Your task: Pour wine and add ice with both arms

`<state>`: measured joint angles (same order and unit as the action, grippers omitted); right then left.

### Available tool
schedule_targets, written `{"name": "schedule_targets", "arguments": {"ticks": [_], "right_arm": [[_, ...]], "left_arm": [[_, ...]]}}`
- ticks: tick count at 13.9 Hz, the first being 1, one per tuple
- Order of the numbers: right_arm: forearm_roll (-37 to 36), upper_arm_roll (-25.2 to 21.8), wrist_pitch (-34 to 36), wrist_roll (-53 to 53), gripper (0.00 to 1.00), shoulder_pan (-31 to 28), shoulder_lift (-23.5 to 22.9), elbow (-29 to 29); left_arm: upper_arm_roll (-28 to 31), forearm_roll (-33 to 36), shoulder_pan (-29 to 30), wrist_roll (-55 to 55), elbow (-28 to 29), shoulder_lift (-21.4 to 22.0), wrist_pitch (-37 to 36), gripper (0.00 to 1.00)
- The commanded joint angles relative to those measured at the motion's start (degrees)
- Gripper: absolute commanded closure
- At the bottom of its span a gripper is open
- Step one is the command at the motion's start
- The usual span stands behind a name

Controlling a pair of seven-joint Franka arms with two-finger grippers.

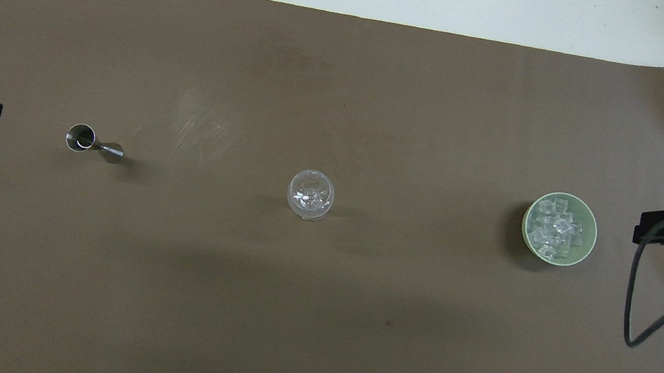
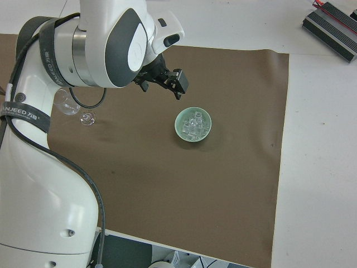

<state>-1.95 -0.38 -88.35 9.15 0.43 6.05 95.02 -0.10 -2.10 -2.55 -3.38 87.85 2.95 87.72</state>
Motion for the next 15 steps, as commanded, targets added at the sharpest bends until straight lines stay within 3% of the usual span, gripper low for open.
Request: {"name": "schedule_targets", "arguments": {"ticks": [1,9,15], "right_arm": [[0.99,-0.15,0.11,-1.77,0.0,-0.08,1.34,1.39],[0.99,-0.15,0.11,-1.77,0.0,-0.08,1.34,1.39],[0.99,-0.15,0.11,-1.77,0.0,-0.08,1.34,1.39]], "left_arm": [[0.19,-1.67,-0.44,0.22,-0.67,-0.31,-1.67,0.0],[-0.61,-2.3,-0.52,0.22,-0.58,-1.28,-1.76,0.0],[-4.29,-2.21,-0.44,0.66,-1.19,-1.37,-4.47,0.0]]}}
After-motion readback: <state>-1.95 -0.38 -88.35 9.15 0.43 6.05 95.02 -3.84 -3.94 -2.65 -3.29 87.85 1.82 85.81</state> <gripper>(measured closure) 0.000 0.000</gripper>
